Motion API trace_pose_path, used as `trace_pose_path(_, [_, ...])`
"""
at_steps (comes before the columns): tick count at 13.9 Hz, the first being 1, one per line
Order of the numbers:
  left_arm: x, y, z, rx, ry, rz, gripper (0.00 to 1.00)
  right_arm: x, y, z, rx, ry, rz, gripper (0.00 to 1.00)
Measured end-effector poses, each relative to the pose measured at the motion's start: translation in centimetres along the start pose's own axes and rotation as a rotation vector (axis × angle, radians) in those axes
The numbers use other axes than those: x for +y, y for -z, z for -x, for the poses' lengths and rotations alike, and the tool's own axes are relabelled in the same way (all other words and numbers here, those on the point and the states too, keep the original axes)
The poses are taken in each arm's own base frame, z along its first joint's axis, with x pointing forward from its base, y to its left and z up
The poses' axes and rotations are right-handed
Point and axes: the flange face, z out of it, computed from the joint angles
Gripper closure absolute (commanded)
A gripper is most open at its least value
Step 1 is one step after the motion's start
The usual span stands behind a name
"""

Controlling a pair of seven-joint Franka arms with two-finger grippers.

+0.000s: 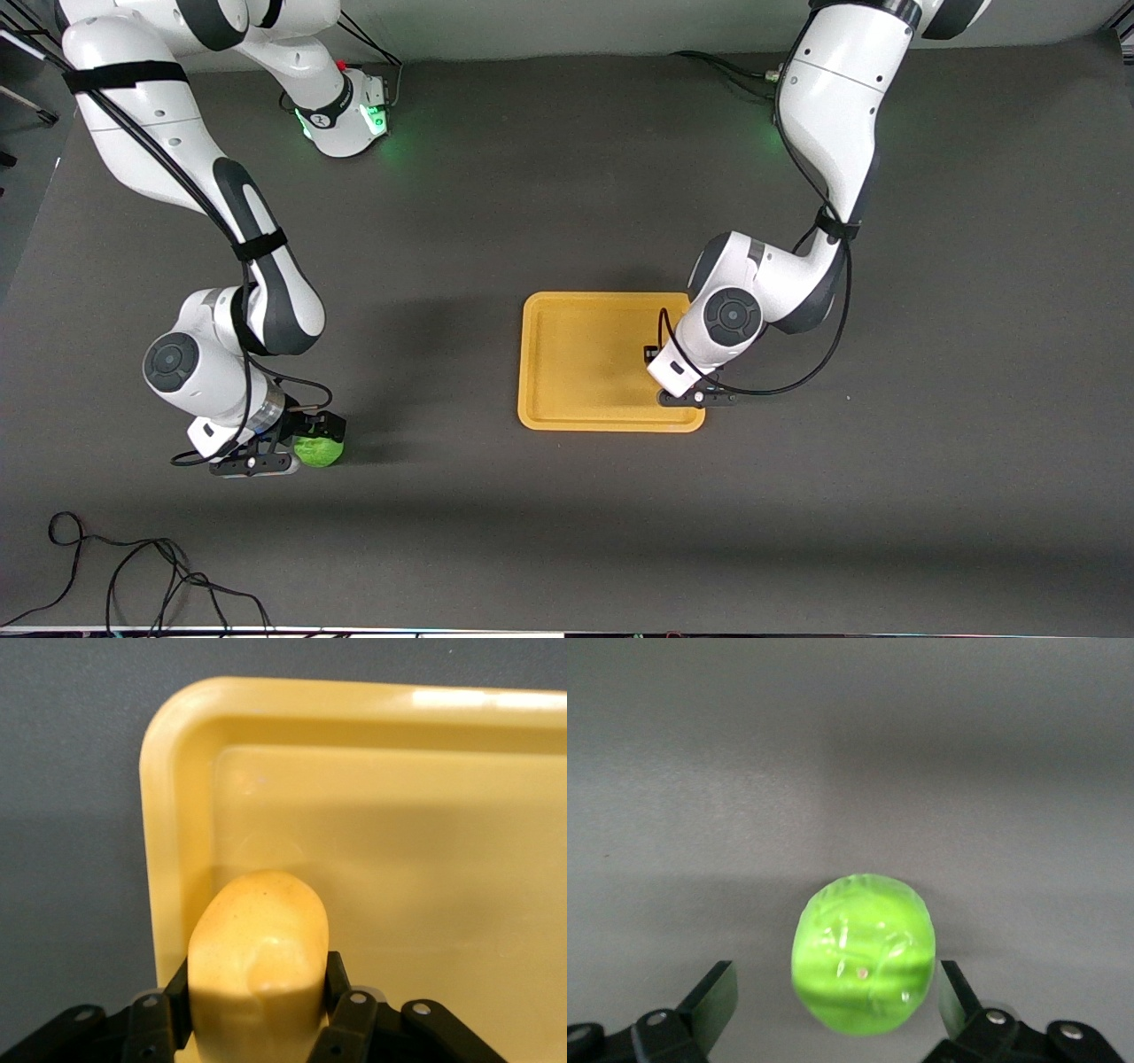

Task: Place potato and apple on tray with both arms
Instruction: 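Release the potato on the tray while the right gripper grasps the apple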

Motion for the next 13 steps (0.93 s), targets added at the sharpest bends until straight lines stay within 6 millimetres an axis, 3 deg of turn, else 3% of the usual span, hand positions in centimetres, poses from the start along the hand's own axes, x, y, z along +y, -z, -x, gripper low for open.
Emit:
trace_pose_path(1, [0.0, -0.1, 0.0, -0.001, 0.001, -0.001, 0.3, 0.1, -0.8, 0.1, 0.007, -0.001, 0.001, 0.0])
trace_pose_path(2, [0.1, -0.1, 0.1, -0.001, 0.003, -0.001, 0.2, 0.2, -1.6, 0.2, 0.011, -0.003, 0.002, 0.01])
trace_pose_path(4, [0.1, -0.1, 0.1, -0.001, 0.004, -0.001, 0.16, 0.3, -2.5, 0.4, 0.012, -0.007, 0.002, 0.4])
trace_pose_path(5, [0.1, -0.1, 0.1, 0.0, 0.005, -0.001, 0.16, 0.4, -2.6, 0.4, 0.012, -0.007, 0.002, 0.51])
trace_pose_path(9, [0.0, 0.5, -0.3, 0.011, 0.01, 0.001, 0.16, 0.3, -1.0, -0.7, 0.042, -0.006, 0.0, 0.54])
trace_pose_path(10, [-0.2, 1.2, -0.7, 0.024, 0.015, 0.005, 0.11, 0.2, -0.1, -1.1, 0.045, -0.006, -0.001, 0.54])
trace_pose_path(11, [-0.6, 2.7, -1.4, 0.05, 0.023, 0.013, 0.0, 0.1, 1.5, -1.6, 0.033, -0.004, -0.004, 0.54])
trace_pose_path(13, [-2.8, 8.1, -3.2, 0.132, 0.062, 0.034, 0.0, -0.3, 6.7, -2.9, -0.016, 0.0, -0.011, 0.54])
